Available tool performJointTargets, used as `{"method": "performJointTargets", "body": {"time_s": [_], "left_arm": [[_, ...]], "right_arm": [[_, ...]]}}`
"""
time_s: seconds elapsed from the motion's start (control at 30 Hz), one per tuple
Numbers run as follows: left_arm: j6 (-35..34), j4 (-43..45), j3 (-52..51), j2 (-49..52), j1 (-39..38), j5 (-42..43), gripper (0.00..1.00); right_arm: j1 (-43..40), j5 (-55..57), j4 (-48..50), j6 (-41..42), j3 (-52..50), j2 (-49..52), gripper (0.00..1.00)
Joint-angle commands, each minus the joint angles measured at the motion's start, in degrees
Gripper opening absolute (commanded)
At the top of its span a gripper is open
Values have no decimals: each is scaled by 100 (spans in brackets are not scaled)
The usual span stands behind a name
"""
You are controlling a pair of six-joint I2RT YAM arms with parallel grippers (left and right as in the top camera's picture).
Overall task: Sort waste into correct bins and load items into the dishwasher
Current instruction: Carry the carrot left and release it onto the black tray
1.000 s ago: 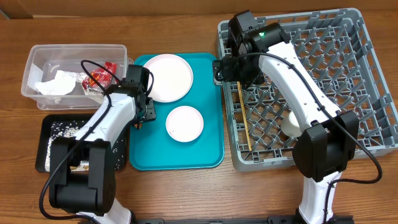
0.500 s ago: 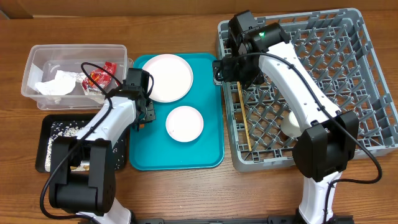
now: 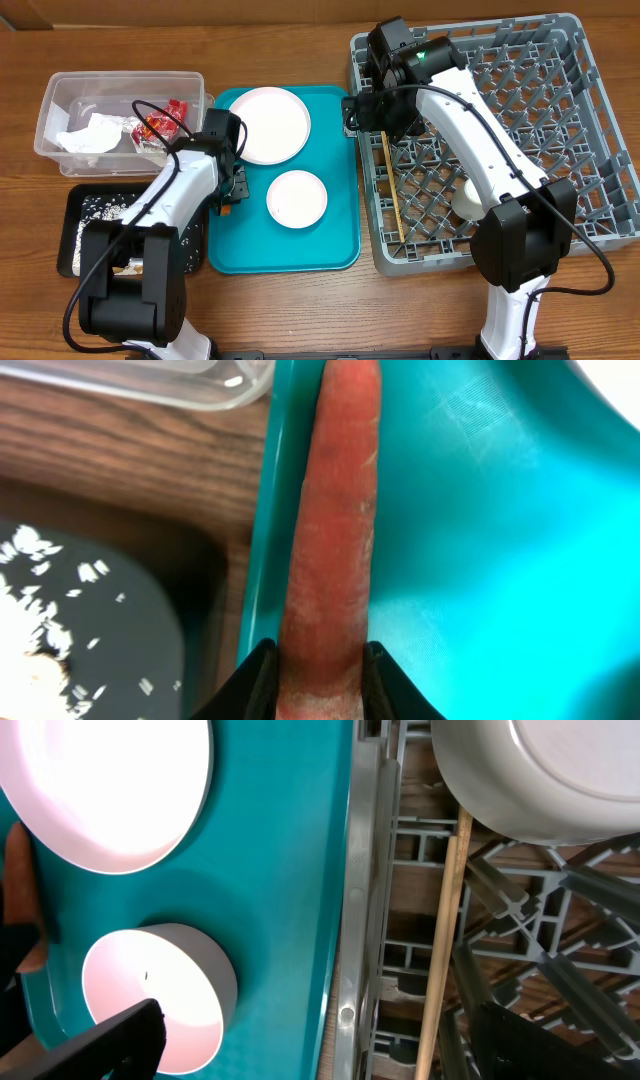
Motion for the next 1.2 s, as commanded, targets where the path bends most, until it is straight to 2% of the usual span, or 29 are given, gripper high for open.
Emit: {"method": "performJointTargets", "body": {"time_s": [0.0,0.27,0.37,0.47,0.63,0.93,1.17], "left_arm": [[4,-358,546,-216,20,131,4],[2,-979,1023,-833,20,629,4],[-26,-1172,1025,-1156,98,332,4],[-350,-1641,1023,-1456,376,-129,4],[-557,-1989,962,-1475,717,-136,4],[-944,-1884,496,-1475,1443,-149,4],[-782,-1803,468,-1478,1486,-76,5]], "right_arm": [[26,-26,11,20,122,-149,100],[26,-26,11,20,122,-149,100],[26,-26,11,20,122,-149,100],[26,-26,11,20,122,-149,100],[26,-26,11,20,122,-149,100],[26,-26,11,20,122,-149,100],[26,-26,9,20,122,-149,100]]}}
